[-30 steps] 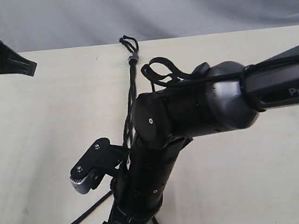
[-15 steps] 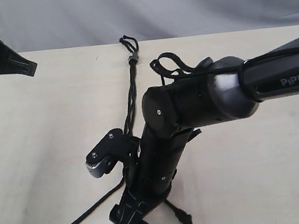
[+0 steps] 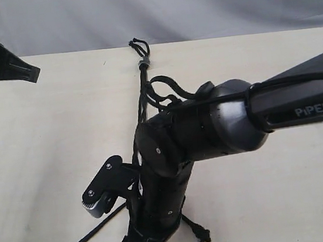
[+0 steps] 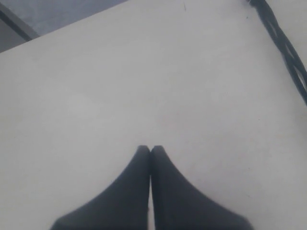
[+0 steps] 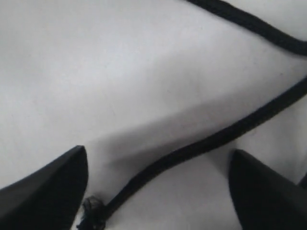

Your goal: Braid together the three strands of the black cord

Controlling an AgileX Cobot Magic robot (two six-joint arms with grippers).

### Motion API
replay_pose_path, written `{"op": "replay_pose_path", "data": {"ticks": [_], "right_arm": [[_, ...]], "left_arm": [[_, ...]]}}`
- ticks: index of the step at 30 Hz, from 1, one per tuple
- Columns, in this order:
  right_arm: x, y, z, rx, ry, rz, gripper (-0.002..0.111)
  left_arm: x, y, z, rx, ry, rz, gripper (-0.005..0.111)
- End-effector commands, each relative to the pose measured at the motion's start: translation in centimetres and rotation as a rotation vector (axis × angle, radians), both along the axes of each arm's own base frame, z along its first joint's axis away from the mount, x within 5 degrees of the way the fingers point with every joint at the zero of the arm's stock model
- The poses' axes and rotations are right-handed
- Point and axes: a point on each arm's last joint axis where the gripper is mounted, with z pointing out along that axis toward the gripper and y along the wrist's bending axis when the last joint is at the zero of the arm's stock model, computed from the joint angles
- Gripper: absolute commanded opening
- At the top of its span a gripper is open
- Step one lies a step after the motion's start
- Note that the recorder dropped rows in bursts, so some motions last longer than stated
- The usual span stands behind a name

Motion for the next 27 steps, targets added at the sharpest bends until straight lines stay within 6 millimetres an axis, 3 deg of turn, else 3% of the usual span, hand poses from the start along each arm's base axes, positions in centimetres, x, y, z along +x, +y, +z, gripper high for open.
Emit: {"op": "replay_pose_path", "data": {"ticks": [1,4,7,12,16,27], "right_arm": [[-0.3,0.3,-1.0,-0.072,-0.047,-0.013,0.041],[-1.0,0.8,-1.6,-0.095,-0.059,0.023,0.017],[-1.8,1.4,-1.5,-0.096,-0.068,0.069,0.0],[-2.3,1.6,0.1,-0.077,-0.102,0.179,0.0],[-1.0,1.2,1.8,-0.113,-0.203,0.25,0.0],[1.8,0.6,2.5,-0.248,-0.46,0.456,0.0]], "left_arm": [[-0.1,0.0,0.1,-0.015,-0.005,0.001,0.0],[-0.1,0.0,0.1,-0.015,-0.005,0.001,0.0],[-0.1,0.0,0.1,-0.015,-0.005,0.001,0.0],[-0.1,-0.1,0.1,-0.019,-0.003,0.003,0.0],[-0.1,-0.1,0.1,-0.019,-0.003,0.003,0.0],[-0.1,-0.1,0.1,-0.019,-0.003,0.003,0.0]]}}
